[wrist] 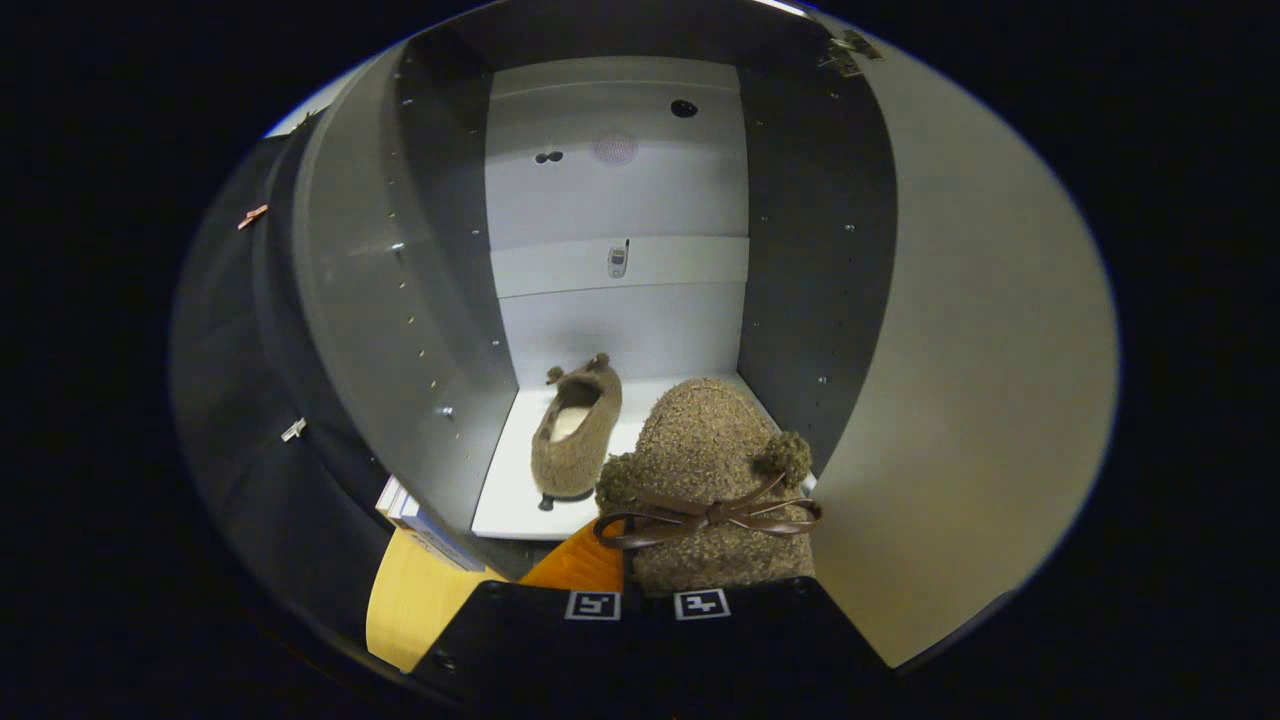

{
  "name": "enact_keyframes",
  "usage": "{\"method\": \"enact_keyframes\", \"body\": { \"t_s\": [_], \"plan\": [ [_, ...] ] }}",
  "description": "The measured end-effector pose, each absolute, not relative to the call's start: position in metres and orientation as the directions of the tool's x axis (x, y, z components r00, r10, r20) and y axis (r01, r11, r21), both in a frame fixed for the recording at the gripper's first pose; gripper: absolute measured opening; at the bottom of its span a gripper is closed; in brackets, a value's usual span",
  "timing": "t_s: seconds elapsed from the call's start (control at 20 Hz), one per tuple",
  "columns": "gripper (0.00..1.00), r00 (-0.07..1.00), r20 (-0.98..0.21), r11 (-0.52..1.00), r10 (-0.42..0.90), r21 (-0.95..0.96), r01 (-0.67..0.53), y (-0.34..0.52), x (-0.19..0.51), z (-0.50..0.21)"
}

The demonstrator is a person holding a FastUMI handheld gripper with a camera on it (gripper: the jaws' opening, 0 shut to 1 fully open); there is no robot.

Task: Open the shoe cabinet door, grab the shoes and put them into the shoe cabinet, then close the shoe cabinet door.

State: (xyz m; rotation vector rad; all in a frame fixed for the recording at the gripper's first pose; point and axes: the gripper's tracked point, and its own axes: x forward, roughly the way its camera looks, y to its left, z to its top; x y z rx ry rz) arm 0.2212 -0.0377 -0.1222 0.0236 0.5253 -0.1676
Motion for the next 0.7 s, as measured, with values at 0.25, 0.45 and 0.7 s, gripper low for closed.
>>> {"method": "enact_keyframes", "body": {
  "t_s": [0.25,0.45,0.7],
  "plan": [
    [0.05,0.819,-0.558,0.98,-0.134,0.048,0.193,-0.046,0.29,-0.124],
    [0.05,0.771,-0.617,0.969,-0.157,0.057,0.242,-0.066,0.345,-0.154],
    [0.05,0.736,-0.654,0.969,-0.177,0.015,0.246,-0.081,0.402,-0.196]
  ]
}}
